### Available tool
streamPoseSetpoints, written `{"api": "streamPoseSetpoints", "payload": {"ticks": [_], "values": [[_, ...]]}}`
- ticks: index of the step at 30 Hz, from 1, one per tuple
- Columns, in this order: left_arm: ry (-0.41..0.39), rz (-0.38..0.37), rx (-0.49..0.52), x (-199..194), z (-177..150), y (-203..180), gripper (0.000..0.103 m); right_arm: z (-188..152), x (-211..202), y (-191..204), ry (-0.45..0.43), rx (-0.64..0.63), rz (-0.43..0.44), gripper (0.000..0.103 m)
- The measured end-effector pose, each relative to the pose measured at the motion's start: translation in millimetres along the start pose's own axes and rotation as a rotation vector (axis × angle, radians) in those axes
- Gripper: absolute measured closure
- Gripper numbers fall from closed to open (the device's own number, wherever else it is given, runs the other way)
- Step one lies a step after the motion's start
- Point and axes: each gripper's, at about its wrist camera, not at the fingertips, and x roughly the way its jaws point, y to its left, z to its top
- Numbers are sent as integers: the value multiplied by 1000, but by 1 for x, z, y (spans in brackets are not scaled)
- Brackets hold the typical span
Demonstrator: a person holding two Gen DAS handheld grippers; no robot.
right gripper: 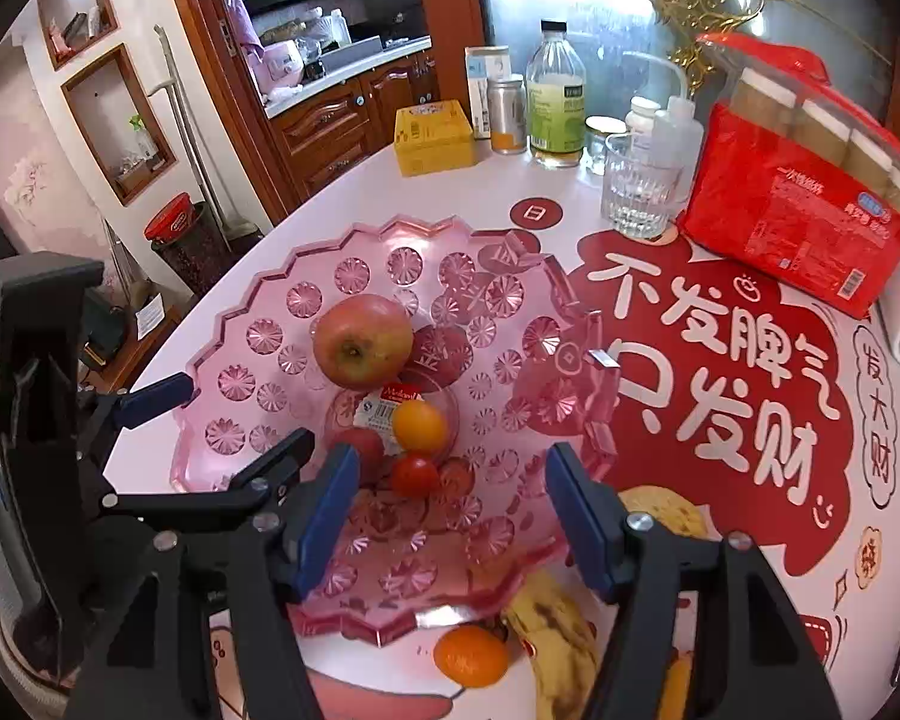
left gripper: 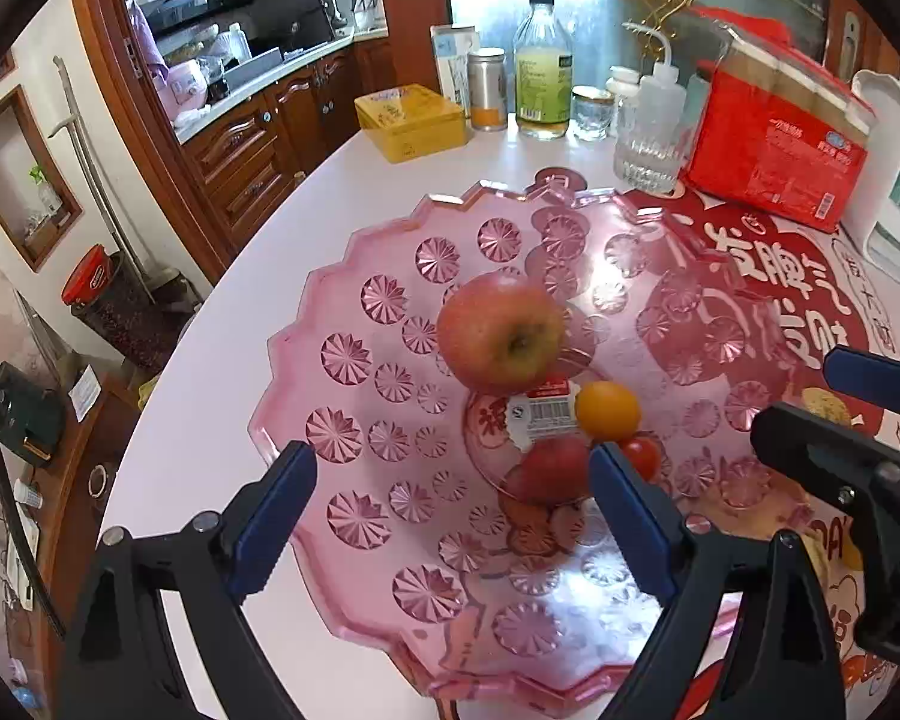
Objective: Organize fruits
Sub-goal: 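Carry the apple and tomato over the pink bowl and open both grippers, then withdraw both grippers from the bowl toward the remaining fruit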
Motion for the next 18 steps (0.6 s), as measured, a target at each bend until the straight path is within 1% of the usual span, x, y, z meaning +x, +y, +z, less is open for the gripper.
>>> {"api": "streamPoseSetpoints", "payload": {"ticks": [4, 6, 8, 10, 15, 18], "values": [[-39, 45, 28, -13, -8, -7, 12, -6, -14, -1, -16, 4, 14, 38], [-56, 50, 42, -20, -11, -10, 13, -9, -21, 0, -24, 2, 11, 38], [-76, 42, 49, -28, -14, -10, 17, -11, -27, 2, -36, -4, 5, 38], [-78, 34, 46, -35, -16, -10, 18, -14, -34, 4, -59, -13, -2, 38], [-76, -14, -16, -52, -20, -1, 18, -21, -52, 10, -92, -34, -13, 38], [-75, -36, -36, -62, -25, 3, 18, -26, -63, 12, -109, -40, -16, 38]]}}
